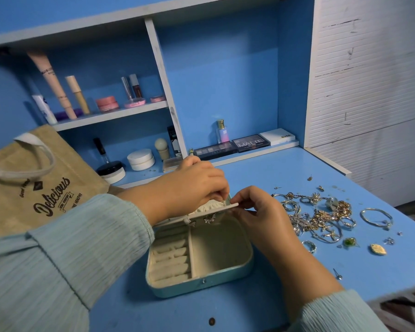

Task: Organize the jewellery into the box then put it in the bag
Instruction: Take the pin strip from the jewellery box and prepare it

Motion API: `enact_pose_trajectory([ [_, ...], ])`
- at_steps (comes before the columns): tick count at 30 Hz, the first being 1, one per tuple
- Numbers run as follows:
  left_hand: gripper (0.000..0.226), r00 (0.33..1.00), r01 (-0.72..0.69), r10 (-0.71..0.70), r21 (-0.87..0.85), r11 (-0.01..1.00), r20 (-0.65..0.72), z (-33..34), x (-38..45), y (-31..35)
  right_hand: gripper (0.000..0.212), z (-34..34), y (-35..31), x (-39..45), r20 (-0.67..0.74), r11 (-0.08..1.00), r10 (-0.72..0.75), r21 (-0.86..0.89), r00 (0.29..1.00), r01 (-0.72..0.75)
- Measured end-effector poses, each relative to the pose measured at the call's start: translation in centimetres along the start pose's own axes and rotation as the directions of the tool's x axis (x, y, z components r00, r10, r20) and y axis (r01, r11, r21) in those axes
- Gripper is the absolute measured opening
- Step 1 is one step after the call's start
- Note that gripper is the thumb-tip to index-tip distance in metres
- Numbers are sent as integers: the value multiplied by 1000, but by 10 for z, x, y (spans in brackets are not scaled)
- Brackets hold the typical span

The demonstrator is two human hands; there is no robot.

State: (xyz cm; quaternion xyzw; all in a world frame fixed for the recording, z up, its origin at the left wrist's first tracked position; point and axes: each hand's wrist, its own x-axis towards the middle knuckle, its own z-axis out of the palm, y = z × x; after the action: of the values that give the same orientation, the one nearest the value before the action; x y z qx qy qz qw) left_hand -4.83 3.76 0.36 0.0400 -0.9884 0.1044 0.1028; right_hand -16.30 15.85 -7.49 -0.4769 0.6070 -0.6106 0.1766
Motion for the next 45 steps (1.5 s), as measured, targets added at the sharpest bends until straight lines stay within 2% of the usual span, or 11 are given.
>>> enact_pose_trajectory([
  [7, 11, 1000, 3, -3, -15, 1000, 21, 0, 1, 0, 29, 0, -1, 0, 4, 1000, -3, 6, 1000, 3],
  [12, 11, 999, -29, 29, 6, 1000, -13, -1, 2, -1, 28, 0, 0, 0, 10, 1000, 9, 9, 1000, -9],
  [22, 13, 987, 7, -14, 45, 999, 159, -9, 7, 3, 30, 0, 0, -1, -6, 1000, -5, -4, 1000, 5],
  [34, 16, 976, 26, -40, 67, 997, 213, -10, 9, 7, 27, 0, -1, -1, 0, 1000, -2, -15, 1000, 2],
  [39, 9, 960, 118, -111, -11, 993, 259, -11, 14, 3, 29, 0, -2, -1, 2, 1000, -6, -13, 1000, 6],
  [45, 6, 878, 338, -265, -123, 933, 399, -12, 17, 1, 26, 1, -2, -1, -4, 1000, -14, 21, 1000, 14],
])
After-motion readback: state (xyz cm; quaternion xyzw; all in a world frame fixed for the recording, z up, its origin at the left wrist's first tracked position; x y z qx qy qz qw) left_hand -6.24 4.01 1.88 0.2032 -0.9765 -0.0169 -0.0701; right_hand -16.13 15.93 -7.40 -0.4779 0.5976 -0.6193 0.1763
